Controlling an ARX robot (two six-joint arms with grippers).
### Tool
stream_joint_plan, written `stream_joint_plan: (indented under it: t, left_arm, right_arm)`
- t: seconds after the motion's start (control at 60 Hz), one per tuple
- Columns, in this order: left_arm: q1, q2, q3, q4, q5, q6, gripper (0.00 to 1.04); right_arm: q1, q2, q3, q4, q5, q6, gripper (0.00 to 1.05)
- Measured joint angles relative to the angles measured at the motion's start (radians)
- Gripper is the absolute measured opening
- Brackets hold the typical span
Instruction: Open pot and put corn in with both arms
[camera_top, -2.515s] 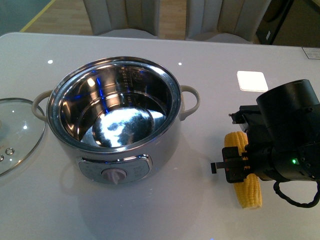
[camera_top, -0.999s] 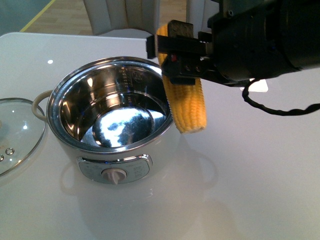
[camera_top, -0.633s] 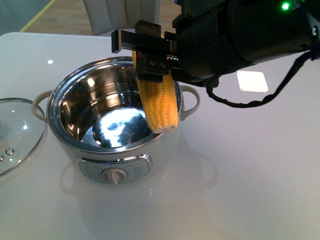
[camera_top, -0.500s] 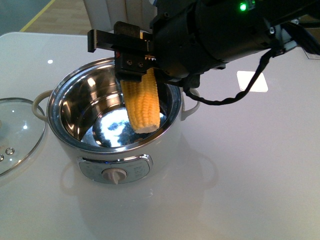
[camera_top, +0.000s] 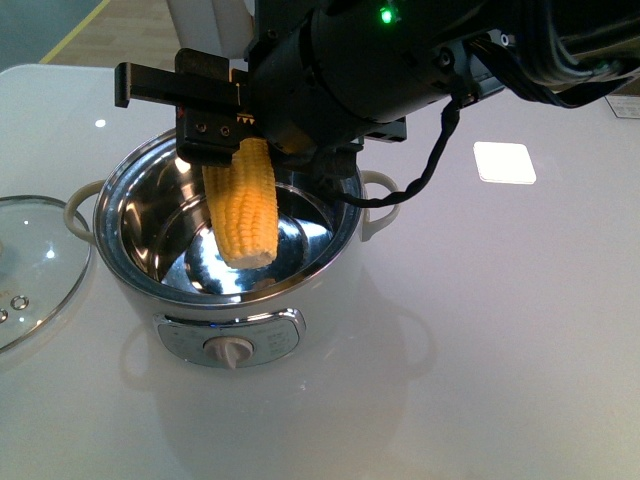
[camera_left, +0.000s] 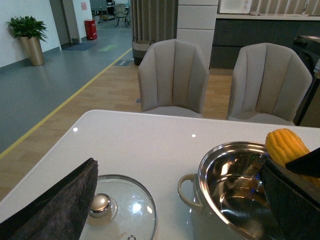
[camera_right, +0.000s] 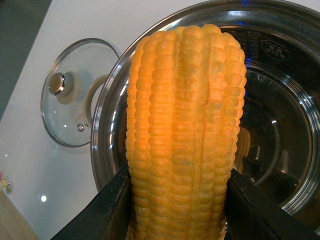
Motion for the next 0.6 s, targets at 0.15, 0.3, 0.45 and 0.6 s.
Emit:
stream_joint_plan:
  t: [0.15,0.3,0.45,0.6]
  left_arm:
    - [0.0,0.0,0.0,0.0,0.0,0.0,0.98]
    - [0.0,0.0,0.0,0.0,0.0,0.0,0.98]
    - [0.0,0.0,0.0,0.0,0.0,0.0,0.98]
    - [0.0,0.0,0.0,0.0,0.0,0.0,0.98]
  right_arm:
    - [0.009,0.029,0.034,-0.01,0.01,0.015,0.48]
    - [0.01,0.063,0.066,-0.022,0.019,0.027,0.54]
    - [0.01,0.09,0.092,-0.034,0.024,0.043,0.6]
    - [0.01,0.108,0.122,-0.043,0.026,0.062,0.74]
